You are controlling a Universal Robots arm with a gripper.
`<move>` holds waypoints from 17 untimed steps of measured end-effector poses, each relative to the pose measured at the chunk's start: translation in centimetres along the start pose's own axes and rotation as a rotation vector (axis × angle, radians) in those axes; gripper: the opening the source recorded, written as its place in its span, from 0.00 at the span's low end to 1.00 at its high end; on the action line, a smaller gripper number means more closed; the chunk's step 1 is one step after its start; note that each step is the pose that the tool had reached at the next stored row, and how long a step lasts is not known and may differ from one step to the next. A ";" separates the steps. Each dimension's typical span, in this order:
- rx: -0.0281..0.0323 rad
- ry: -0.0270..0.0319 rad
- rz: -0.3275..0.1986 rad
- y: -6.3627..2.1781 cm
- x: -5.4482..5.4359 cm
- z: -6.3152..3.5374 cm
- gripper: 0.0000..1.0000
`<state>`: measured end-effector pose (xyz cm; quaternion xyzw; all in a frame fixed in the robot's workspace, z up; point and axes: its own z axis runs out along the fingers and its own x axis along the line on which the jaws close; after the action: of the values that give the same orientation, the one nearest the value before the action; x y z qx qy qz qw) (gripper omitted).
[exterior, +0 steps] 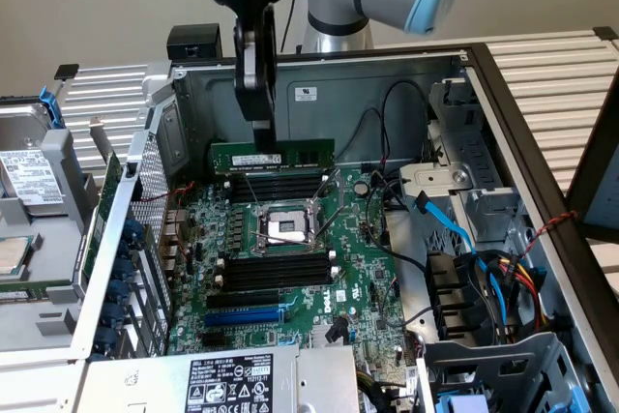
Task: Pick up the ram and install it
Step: 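Insert the ram into the slot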
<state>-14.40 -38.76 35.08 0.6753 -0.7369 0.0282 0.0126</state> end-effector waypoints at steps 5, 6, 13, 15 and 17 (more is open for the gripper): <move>0.0001 0.0000 0.000 1.23 -0.3 0.86 0.12; -0.0001 0.0000 0.000 1.23 -0.3 1.06 0.12; -0.0036 0.0003 0.000 1.11 -0.2 2.30 0.12; -0.0038 0.0003 0.000 1.02 -0.1 2.67 0.12; -0.0045 0.0004 0.000 0.81 -0.1 3.01 0.12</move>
<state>-15.15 -38.79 32.05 0.6752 -0.7370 0.0267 0.0142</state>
